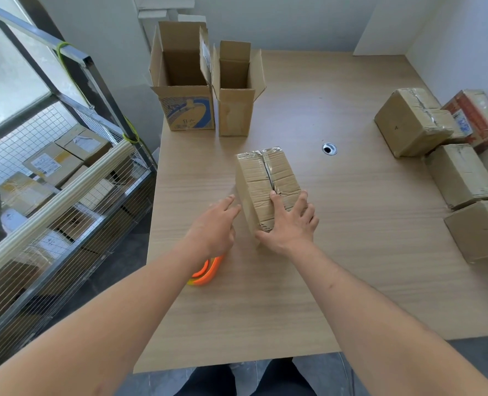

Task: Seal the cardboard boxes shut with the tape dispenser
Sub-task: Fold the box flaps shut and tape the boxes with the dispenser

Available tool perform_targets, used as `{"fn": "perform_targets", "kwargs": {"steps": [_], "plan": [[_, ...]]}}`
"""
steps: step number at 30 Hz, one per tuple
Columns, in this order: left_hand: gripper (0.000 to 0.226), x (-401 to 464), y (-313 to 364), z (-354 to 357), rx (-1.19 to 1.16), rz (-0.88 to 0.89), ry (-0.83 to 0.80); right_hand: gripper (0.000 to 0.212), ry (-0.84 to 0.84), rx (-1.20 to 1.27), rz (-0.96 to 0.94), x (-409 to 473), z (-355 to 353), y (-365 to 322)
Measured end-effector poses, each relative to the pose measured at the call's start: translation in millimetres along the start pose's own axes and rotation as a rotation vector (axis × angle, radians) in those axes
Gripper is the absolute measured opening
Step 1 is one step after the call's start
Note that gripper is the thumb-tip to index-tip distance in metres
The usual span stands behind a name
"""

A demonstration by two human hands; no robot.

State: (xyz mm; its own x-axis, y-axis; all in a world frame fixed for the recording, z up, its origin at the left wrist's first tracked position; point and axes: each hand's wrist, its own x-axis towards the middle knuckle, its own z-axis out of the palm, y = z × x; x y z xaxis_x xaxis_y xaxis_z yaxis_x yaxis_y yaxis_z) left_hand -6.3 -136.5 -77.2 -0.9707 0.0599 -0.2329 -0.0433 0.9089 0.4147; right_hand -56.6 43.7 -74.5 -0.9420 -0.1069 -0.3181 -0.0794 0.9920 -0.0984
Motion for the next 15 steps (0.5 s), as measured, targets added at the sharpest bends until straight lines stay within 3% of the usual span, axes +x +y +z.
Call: {"fn": "perform_targets", "kwargs": {"steps": [4,15], "plan": [[0.065,0.8,3.3,-3.9,0.023,0.012,-0.011,0.088,0.040,0.139,0.078,-1.6,-6.4,-5.3],[0.066,2.7,33.7,-42.1,0.115,0.103,0.025,0.092,0.120,0.179,0.158,-44.6,-35.1,22.3]]}}
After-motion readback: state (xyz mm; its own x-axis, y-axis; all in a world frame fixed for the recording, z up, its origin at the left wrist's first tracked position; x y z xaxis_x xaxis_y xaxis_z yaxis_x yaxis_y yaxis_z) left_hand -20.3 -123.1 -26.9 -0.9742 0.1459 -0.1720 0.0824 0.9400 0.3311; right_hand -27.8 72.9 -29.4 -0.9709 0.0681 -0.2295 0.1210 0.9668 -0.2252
